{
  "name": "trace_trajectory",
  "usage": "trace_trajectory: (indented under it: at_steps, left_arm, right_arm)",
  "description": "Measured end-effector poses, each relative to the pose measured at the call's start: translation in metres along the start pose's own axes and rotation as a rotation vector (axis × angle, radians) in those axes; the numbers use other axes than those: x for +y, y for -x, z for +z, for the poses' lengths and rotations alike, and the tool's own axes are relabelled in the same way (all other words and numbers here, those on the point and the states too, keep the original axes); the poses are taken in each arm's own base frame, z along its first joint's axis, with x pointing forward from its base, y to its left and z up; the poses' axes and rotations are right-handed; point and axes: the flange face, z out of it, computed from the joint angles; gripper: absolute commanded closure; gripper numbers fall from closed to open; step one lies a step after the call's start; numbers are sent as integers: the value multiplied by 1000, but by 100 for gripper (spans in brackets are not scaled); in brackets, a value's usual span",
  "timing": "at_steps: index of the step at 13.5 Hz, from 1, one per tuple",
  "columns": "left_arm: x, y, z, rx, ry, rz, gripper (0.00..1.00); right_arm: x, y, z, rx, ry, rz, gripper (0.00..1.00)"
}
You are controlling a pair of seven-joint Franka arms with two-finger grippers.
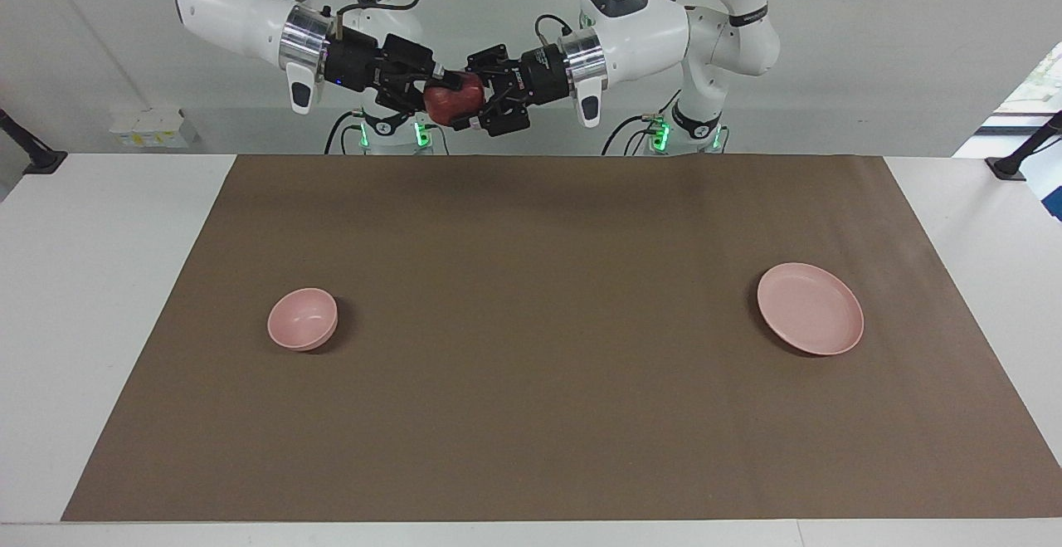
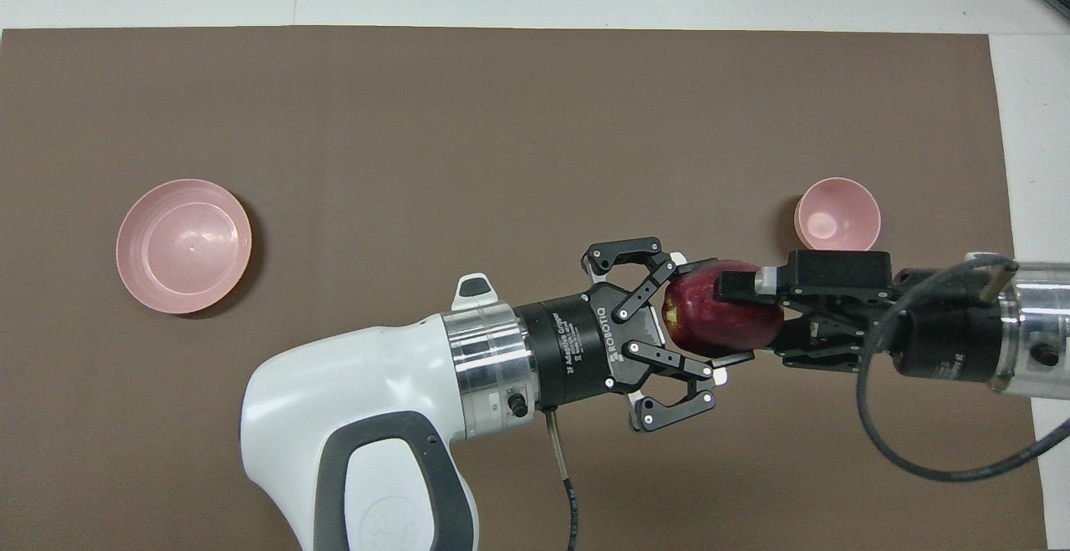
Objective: Move apple from plate to bowl
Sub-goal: 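Close the right gripper on the apple held by the left gripper, then open the left gripper and pull it back from the apple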
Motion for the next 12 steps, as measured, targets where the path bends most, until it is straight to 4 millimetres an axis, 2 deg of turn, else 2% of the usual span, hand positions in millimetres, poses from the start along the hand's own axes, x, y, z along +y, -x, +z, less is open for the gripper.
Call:
trace_trajectory:
  at_steps: [1,2,5,8,9,12]
  left_arm:
    - [0,-1,1,2,-1,-1,46]
    - [0,-3,2,5,-3,-3,0]
    - [0,-4,5,15,-7,59,0]
    - [5,11,-6,-7,16,91,0]
    - [10,12,-10,-7,30,90,0]
    - [40,6,-30,14,87,98,0]
  right_arm:
    - [0,0,0,2,8,-2,100]
    - [0,0,0,6,25,-4,100]
    - [8,-4,-6,44,114,8,100]
    - [30,-25,-31,109,177,48,100]
    - [36,-30,-36,127,222,46,100]
    - [50,-47,-46,217,507,-36,100]
